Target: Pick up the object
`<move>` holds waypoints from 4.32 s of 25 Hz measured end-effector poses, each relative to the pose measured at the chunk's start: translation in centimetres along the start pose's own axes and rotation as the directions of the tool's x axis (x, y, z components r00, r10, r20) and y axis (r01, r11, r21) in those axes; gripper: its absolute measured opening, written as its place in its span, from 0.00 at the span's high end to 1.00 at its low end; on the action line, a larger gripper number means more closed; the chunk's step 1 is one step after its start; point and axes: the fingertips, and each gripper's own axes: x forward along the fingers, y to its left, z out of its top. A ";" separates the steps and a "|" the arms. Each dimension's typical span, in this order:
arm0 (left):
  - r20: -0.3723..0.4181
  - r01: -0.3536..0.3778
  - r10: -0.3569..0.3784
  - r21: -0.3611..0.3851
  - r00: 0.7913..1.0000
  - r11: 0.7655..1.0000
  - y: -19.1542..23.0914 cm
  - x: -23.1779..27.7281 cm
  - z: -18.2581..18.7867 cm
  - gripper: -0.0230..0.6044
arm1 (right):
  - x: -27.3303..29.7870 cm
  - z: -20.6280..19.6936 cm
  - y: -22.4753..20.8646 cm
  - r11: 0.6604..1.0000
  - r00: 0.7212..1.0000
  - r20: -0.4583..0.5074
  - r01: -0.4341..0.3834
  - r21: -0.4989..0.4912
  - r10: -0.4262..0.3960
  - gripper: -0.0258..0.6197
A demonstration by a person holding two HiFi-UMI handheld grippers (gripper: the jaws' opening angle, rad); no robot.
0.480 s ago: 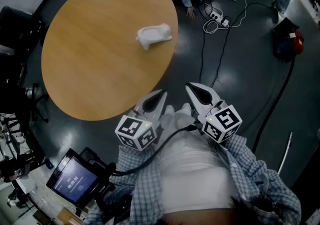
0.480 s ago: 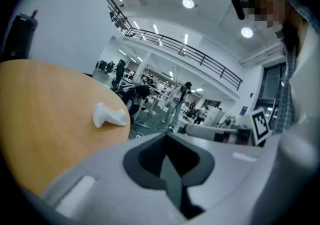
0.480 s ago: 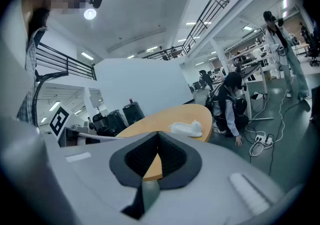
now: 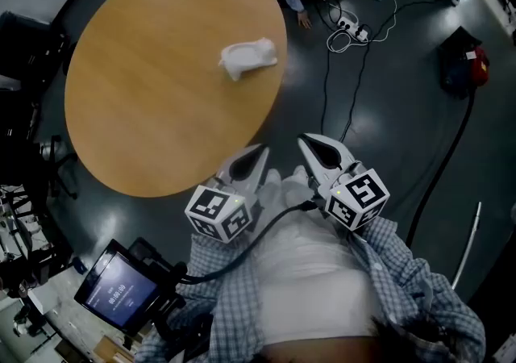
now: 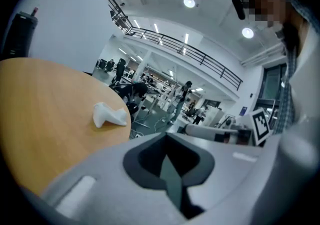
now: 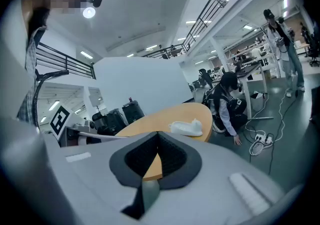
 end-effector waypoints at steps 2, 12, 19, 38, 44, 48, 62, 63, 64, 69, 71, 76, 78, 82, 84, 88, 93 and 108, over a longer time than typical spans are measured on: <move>-0.001 0.001 -0.001 0.002 1.000 1.000 0.0 0.0 0.0 0.96 | 0.0 0.0 0.0 1.000 1.000 0.000 0.002 -0.001 -0.002 0.95; 0.004 -0.001 0.001 0.028 1.000 1.000 0.4 0.0 0.0 0.96 | 0.2 -0.2 -0.4 1.000 0.999 0.018 0.027 -0.003 -0.027 0.95; 0.004 -0.023 0.023 0.006 1.000 1.000 2.2 -0.4 0.1 0.96 | 0.7 -0.1 -1.7 0.995 0.995 0.026 0.094 0.045 -0.095 0.95; -0.029 -0.217 0.215 -0.104 0.976 0.971 14.9 4.2 5.6 0.60 | 13.0 1.7 -7.7 0.997 0.983 -0.169 0.076 0.029 -0.070 0.65; -0.093 -0.291 0.283 -0.100 0.955 0.951 18.5 7.5 4.9 0.60 | 16.8 0.8 -11.1 0.995 0.969 -0.239 0.083 0.061 -0.066 0.62; -0.110 -0.305 0.289 -0.184 0.951 0.934 20.5 9.0 5.2 0.58 | 19.2 0.5 -12.7 0.994 0.956 -0.286 0.090 0.061 -0.069 0.60; -0.233 -0.353 0.298 -0.252 0.926 0.901 24.3 13.6 3.2 0.55 | 23.9 -3.3 -17.5 0.985 0.894 -0.433 0.159 0.072 -0.113 0.59; -0.232 -0.353 0.297 -0.258 0.926 0.899 24.2 13.6 3.2 0.56 | 23.8 -3.4 -17.5 0.986 0.892 -0.437 0.154 0.066 -0.110 0.58; -0.229 -0.354 0.298 -0.266 0.927 0.897 24.2 13.6 3.2 0.56 | 23.9 -3.5 -17.4 0.987 0.891 -0.441 0.147 0.061 -0.106 0.58; -0.201 -0.355 0.303 -0.317 0.932 0.880 24.4 13.4 3.2 0.56 | 24.1 -5.0 -17.2 0.981 0.875 -0.473 0.165 0.100 -0.099 0.55; -0.203 -0.356 0.305 -0.313 0.931 0.880 24.5 13.5 3.4 0.56 | 24.1 -5.1 -17.2 0.978 0.878 -0.467 0.177 0.108 -0.107 0.55; -0.196 -0.364 0.318 -0.286 0.928 0.887 24.7 13.4 4.0 0.60 | 24.4 -4.5 -17.1 0.979 0.887 -0.445 0.181 0.093 -0.122 0.55; -0.188 -0.359 0.316 -0.274 0.930 0.892 24.6 13.5 4.5 0.61 | 24.4 -4.0 -17.1 0.980 0.892 -0.433 0.180 0.081 -0.128 0.55; -0.147 -0.353 0.325 -0.250 0.934 0.902 23.5 13.1 6.3 0.61 | 23.8 -2.1 -16.6 0.980 0.909 -0.395 0.182 0.082 -0.135 0.55; -0.119 -0.349 0.329 -0.240 0.937 0.906 22.8 12.8 7.6 0.62 | 23.6 -0.8 -16.1 0.980 0.918 -0.371 0.181 0.080 -0.139 0.55; -0.077 -0.352 0.343 -0.213 0.936 0.911 21.4 11.9 10.1 0.62 | 22.9 2.0 -15.0 0.982 0.933 -0.331 0.174 0.076 -0.140 0.55; -0.033 -0.357 0.358 -0.200 0.933 0.912 19.4 11.2 12.6 0.63 | 21.8 5.0 -14.0 0.985 0.947 -0.287 0.166 0.056 -0.143 0.55; -0.015 -0.354 0.357 -0.161 0.934 0.921 17.7 10.3 13.8 0.64 | 20.3 6.3 -13.0 0.982 0.947 -0.283 0.176 0.072 -0.149 0.55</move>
